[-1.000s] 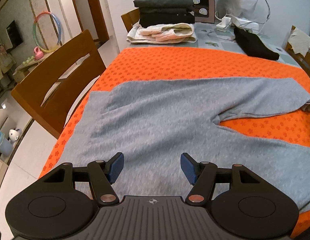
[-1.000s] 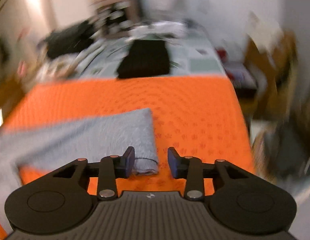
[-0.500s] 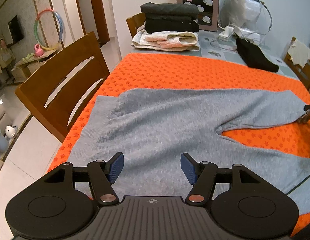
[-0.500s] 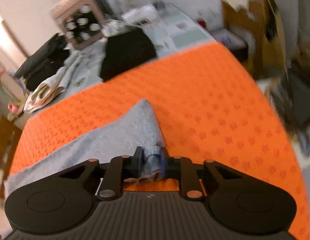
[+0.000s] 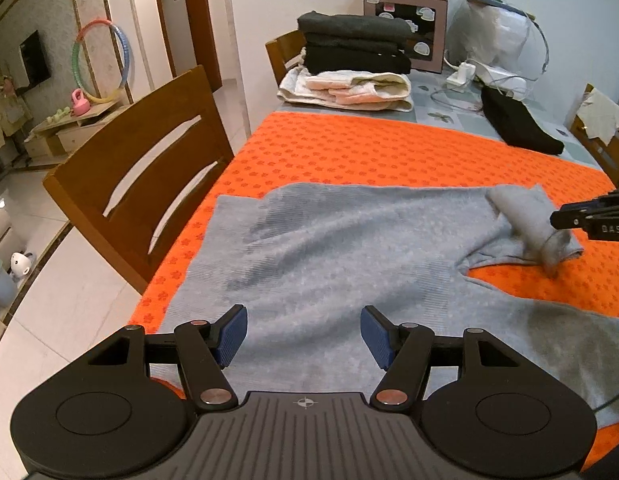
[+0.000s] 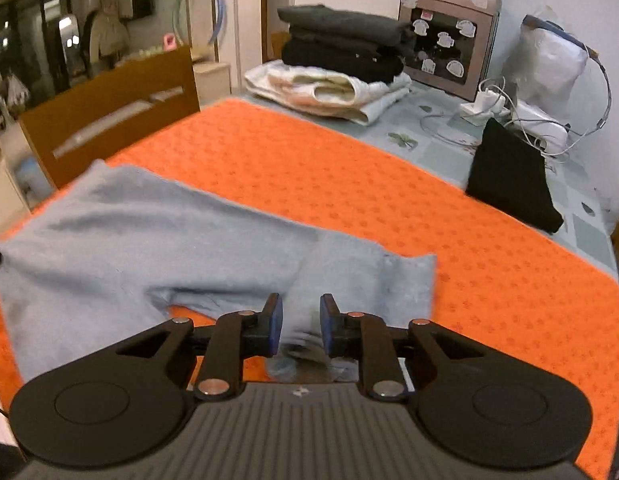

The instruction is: Fold clothes

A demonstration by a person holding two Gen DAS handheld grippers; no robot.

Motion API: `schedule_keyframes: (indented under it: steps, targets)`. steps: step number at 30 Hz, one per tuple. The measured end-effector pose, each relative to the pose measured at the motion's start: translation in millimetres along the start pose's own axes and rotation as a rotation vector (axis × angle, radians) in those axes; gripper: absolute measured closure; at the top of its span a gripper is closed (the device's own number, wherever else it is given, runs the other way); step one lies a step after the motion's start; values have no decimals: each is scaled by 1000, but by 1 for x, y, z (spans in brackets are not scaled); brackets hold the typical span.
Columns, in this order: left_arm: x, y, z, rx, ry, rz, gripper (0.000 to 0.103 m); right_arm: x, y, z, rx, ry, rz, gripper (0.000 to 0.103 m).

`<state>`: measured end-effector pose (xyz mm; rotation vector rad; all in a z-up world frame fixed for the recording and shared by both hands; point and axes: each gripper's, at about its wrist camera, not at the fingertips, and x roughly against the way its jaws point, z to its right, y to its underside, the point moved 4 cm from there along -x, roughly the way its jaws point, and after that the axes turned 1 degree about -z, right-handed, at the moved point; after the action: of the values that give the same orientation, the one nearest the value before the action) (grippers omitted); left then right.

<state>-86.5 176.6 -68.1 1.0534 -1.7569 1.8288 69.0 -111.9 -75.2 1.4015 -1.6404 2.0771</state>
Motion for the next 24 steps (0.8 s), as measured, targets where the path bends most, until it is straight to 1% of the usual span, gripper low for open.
schedule_keyframes:
  steps: [1,3,5,6,8,11,13,15,16,18,20,22,24]
  targets:
    - [0,0,-3,4,-2,0,38,3,-2,1,-27,-1,12,73]
    - [-1,2,-9,11,-6,-2,38,4,-3,13,-119,12,26,71]
    - [-1,3,-13,14,-7,-4,38,-1,2,32,-227,22,12,66]
    - [-1,3,-15,14,-7,-5,38,-7,5,38,-275,11,0,64]
    - [-1,4,-19,13,-6,-6,38,-18,10,48,-368,-10,-23,64]
    - [-1,5,-26,9,-8,-6,38,-33,15,47,-429,3,-42,65]
    - [-1,5,-31,7,-9,-7,38,-42,16,37,-433,2,-54,66]
    - [-2,5,-36,5,-12,-7,38,-48,11,19,-408,-29,-45,66]
    - [-2,5,-39,5,-13,-8,38,-49,8,10,-393,-51,-39,66]
    - [-4,4,-44,7,-14,-9,38,-52,3,-10,-365,-133,-29,66]
    - [-6,4,-49,6,-13,-9,38,-52,-3,-23,-344,-195,-26,66]
    - [-8,3,-53,6,-13,-9,38,-45,-7,-28,-334,-172,-2,66]
    - [-10,3,-56,6,-11,-10,38,-37,-6,-20,-352,-119,14,66]
